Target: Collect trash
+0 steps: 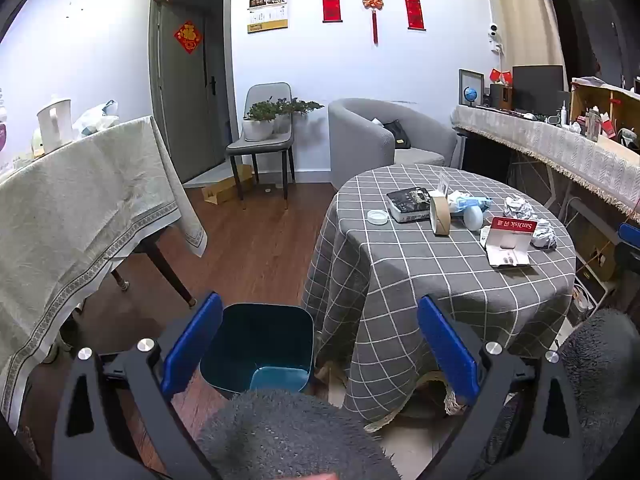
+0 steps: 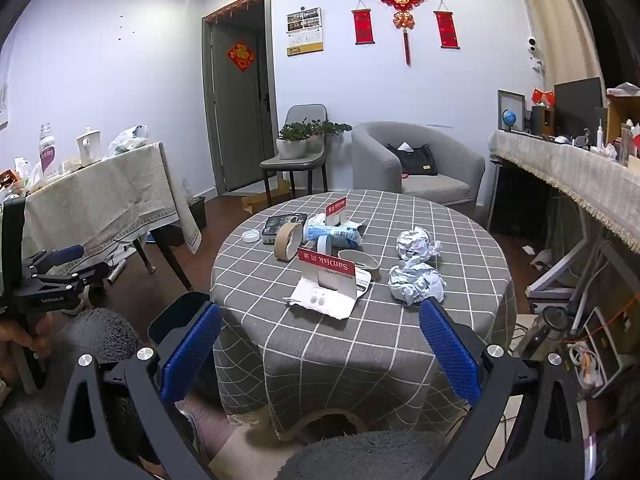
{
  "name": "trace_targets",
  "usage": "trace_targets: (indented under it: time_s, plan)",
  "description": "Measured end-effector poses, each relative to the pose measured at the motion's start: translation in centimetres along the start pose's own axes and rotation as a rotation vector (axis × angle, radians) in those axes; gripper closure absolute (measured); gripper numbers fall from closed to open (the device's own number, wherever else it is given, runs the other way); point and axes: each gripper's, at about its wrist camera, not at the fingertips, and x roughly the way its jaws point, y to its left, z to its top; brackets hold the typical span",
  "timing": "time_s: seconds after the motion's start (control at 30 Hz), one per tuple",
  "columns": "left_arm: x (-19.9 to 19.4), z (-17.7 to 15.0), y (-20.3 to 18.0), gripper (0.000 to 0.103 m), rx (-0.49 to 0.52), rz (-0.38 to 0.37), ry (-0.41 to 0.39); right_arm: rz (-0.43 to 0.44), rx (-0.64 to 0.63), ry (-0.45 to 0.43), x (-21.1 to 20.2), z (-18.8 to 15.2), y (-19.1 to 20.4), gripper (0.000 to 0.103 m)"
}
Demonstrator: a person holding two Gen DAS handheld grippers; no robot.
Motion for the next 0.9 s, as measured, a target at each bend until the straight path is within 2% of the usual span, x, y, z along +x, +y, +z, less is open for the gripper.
trace_targets:
  time_s: [0.9]
  plan:
    - [0.02,0.00,0.01,0.003,-0.003,-0.002,0.004,-0.003,-0.006,0.005,0.13,-0.02,0.07,0.003]
